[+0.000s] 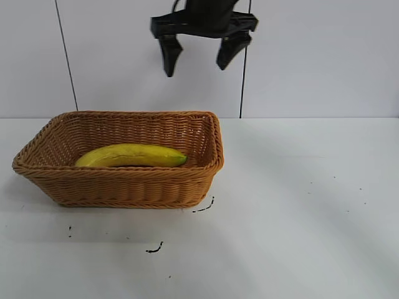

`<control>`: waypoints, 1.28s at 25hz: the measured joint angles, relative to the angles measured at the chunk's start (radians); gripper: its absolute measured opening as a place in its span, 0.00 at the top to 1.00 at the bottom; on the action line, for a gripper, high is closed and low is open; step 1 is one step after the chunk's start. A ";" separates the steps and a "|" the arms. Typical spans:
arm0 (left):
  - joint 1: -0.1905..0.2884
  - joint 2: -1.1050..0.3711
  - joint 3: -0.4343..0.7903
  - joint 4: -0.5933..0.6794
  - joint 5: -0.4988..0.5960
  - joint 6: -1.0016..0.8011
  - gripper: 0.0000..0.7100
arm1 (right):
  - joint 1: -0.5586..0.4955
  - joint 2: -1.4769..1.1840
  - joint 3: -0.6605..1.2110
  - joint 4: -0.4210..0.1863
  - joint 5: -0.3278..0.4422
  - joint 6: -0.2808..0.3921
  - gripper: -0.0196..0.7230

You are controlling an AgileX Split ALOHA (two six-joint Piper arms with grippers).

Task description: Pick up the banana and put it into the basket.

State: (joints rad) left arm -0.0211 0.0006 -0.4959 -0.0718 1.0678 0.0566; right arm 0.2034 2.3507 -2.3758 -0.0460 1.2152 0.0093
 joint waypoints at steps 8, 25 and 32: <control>0.000 0.000 0.000 0.000 0.000 0.000 0.03 | -0.160 0.000 0.000 0.026 0.001 -0.003 0.04; 0.000 0.000 0.000 0.000 0.000 0.000 0.03 | -0.162 -0.468 0.680 0.057 0.001 -0.016 0.04; 0.000 0.000 0.000 -0.001 0.000 0.000 0.03 | -0.162 -0.832 1.080 0.057 0.000 -0.030 0.04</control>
State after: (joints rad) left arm -0.0211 0.0006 -0.4959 -0.0728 1.0678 0.0566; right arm 0.0416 1.5182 -1.2958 0.0113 1.2150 -0.0212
